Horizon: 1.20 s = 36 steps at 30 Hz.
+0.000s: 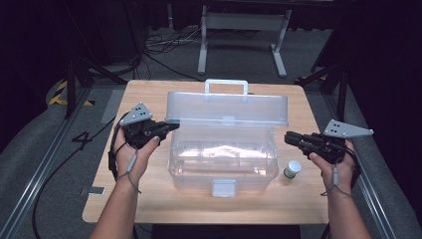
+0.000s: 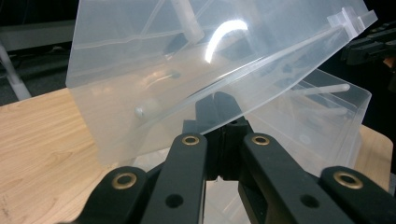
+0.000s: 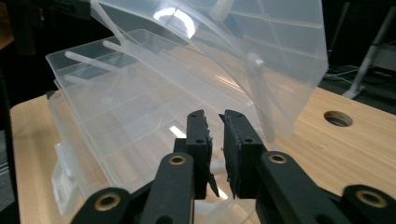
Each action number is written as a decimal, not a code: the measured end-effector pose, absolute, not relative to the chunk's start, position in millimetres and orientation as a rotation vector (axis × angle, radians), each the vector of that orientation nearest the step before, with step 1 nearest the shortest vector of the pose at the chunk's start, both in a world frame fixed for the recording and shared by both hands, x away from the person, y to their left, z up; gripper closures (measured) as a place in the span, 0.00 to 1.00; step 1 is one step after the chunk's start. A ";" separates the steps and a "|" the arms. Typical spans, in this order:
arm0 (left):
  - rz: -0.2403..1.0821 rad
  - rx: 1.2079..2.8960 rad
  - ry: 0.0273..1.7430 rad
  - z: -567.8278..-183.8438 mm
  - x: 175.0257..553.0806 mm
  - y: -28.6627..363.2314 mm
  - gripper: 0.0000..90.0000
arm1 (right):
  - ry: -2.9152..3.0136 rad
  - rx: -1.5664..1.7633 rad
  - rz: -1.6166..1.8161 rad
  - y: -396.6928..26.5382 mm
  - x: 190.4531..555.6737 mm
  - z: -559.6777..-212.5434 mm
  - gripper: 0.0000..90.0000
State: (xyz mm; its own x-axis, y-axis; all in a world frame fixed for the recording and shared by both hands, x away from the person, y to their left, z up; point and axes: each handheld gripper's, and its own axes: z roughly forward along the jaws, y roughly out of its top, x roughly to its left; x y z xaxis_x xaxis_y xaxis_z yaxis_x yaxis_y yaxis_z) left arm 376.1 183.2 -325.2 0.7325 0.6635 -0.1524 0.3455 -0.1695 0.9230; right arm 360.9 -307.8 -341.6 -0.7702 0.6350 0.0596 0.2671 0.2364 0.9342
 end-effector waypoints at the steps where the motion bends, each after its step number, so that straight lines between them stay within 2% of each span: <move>1: 0.345 1.780 0.796 -324.7 376.5 183.1 1.00 | 2.179 0.841 1.535 -308.3 359.9 -341.8 0.85; 7: 0.325 1.776 0.791 -323.2 380.3 184.9 1.00 | 2.084 0.884 1.544 -308.4 356.8 -346.7 0.68; 13: 0.315 1.784 0.783 -320.8 383.7 185.4 1.00 | 2.014 0.877 1.552 -301.5 359.6 -354.5 0.57; 23: 0.284 1.795 0.765 -320.5 388.5 187.9 1.00 | 1.934 0.903 1.517 -288.6 370.7 -361.5 0.52; 36: 0.274 1.801 0.756 -319.1 390.7 188.3 0.99 | 1.839 0.971 1.454 -272.4 385.0 -353.4 0.51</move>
State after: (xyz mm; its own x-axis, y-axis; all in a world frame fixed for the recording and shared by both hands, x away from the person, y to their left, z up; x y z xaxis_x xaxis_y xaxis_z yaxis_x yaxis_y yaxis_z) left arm 390.7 188.3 -319.1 0.7685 0.6150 -0.1764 0.3589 -0.1862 0.9146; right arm 385.0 -272.4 -353.4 -0.5561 0.8310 -0.0122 0.1797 0.1346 0.9745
